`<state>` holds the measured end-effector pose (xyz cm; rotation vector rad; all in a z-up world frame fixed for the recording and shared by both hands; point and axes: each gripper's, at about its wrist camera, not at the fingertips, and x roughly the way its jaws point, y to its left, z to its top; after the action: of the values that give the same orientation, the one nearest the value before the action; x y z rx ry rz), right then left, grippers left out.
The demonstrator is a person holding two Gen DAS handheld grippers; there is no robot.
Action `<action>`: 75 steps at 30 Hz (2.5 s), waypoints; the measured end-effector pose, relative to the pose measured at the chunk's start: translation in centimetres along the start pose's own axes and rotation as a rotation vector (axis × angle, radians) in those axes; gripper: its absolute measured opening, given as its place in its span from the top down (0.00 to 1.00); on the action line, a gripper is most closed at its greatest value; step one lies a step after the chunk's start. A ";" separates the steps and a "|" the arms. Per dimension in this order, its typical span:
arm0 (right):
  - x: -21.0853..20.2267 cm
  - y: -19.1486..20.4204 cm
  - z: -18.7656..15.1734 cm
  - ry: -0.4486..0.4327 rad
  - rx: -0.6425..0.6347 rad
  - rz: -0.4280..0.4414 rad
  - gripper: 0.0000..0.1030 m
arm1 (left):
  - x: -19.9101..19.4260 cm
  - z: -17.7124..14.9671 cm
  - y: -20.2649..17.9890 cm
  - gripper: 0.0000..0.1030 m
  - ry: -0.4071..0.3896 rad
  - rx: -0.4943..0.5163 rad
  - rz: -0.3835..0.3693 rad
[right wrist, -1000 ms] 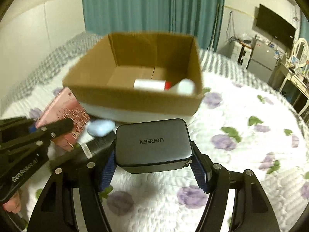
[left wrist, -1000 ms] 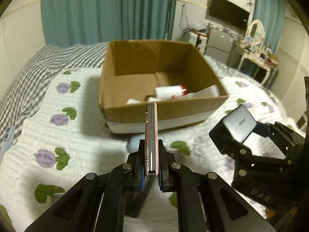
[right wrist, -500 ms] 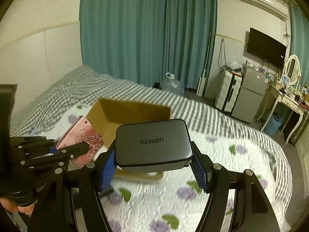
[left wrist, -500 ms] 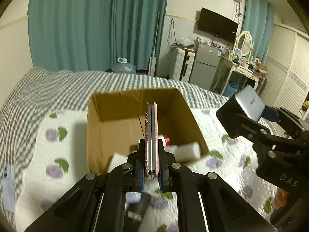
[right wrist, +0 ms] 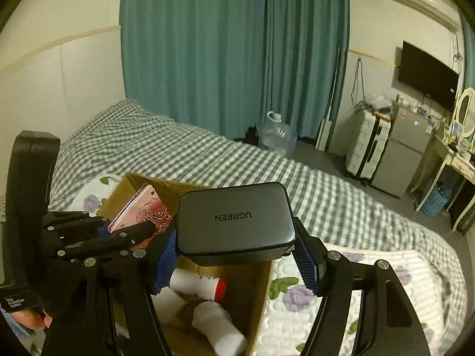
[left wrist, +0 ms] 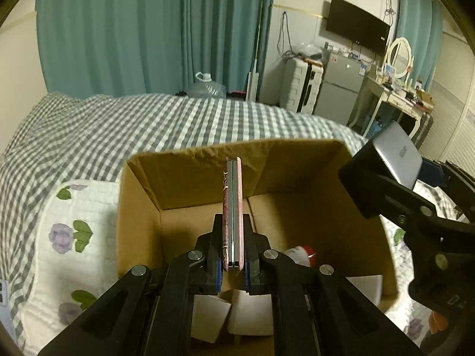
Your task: Organize rigid objects
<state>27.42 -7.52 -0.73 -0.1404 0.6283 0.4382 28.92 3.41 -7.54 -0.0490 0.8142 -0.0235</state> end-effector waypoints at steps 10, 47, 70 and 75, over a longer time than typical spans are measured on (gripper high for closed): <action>3.0 -0.6 -1.4 0.029 0.031 0.013 0.30 | 0.6 -0.6 -0.2 0.87 0.016 0.007 0.000; -20.1 5.3 -6.5 -0.052 0.023 -0.131 0.10 | -16.6 -8.3 -1.7 0.43 -0.072 0.074 -0.011; -7.0 0.4 -16.9 0.178 0.193 -0.048 0.10 | -1.8 -18.5 -2.8 0.45 0.265 0.190 0.099; -7.5 0.3 -16.9 0.168 0.204 -0.041 0.10 | -2.9 -19.1 -3.2 0.54 0.257 0.209 0.100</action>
<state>12.77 -14.25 -9.84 0.0040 0.8296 0.3221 13.04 -0.34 -18.42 0.1955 1.0663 -0.0203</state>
